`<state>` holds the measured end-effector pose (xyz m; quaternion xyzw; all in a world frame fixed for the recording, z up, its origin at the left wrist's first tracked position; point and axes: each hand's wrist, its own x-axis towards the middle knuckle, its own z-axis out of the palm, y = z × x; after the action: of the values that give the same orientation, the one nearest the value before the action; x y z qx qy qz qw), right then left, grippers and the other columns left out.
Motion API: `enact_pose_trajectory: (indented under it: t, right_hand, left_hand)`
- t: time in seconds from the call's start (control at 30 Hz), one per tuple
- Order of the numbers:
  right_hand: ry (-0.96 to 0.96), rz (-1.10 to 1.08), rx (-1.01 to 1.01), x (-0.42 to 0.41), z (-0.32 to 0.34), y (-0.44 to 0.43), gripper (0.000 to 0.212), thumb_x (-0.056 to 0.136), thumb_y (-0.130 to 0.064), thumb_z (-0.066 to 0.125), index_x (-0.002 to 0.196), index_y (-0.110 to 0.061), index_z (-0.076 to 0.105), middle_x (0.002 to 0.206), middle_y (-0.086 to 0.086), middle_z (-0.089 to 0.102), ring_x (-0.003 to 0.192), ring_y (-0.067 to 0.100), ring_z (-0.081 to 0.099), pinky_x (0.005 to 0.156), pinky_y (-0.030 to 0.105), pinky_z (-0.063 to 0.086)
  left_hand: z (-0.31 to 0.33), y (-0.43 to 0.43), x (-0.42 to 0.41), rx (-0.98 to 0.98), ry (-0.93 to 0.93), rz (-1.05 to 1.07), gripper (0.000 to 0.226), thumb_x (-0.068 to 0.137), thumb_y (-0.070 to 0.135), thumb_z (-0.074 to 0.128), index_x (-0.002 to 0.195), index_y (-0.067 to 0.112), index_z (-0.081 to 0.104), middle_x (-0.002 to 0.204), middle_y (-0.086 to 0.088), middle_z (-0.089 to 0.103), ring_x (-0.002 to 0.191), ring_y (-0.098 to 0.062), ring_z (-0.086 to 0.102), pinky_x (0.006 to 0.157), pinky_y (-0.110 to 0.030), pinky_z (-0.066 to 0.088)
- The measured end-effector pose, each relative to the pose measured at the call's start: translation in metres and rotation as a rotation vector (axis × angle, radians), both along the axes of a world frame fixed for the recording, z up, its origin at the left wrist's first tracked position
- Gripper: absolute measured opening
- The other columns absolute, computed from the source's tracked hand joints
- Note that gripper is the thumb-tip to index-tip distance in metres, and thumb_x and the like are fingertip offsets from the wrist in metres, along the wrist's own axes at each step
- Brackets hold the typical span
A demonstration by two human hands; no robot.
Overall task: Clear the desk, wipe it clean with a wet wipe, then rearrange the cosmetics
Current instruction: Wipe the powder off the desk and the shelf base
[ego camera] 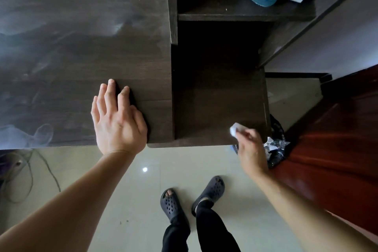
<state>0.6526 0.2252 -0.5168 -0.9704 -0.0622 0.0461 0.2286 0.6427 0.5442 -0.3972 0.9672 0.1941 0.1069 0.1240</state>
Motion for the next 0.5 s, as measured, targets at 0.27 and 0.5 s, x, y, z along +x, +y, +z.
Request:
enact_pose_trajectory:
  t: [0.27,0.5]
  right_hand:
    - [-0.032,-0.553,0.059,0.014,-0.002,0.026,0.047,0.075,0.013,0.045,0.115,-0.004,0.064,0.101,0.026,0.055,0.094,0.039,0.054,0.076,0.031,0.034]
    - [0.071,0.051,0.097,0.011,0.004,0.147,0.047,0.081,0.005,0.053,0.122,-0.017,0.062,0.109,0.014,0.053,0.101,0.028,0.045,0.085,0.035,0.042]
  left_hand:
    - [-0.002,0.000,-0.001,0.004,0.014,-0.009,0.051,0.084,0.022,0.034,0.129,0.003,0.047,0.148,-0.022,0.033,0.139,-0.037,0.025,0.115,-0.050,0.017]
    - [-0.006,0.002,-0.003,0.016,-0.010,-0.038,0.048,0.084,0.020,0.036,0.128,0.004,0.048,0.148,-0.020,0.034,0.139,-0.037,0.025,0.115,-0.049,0.016]
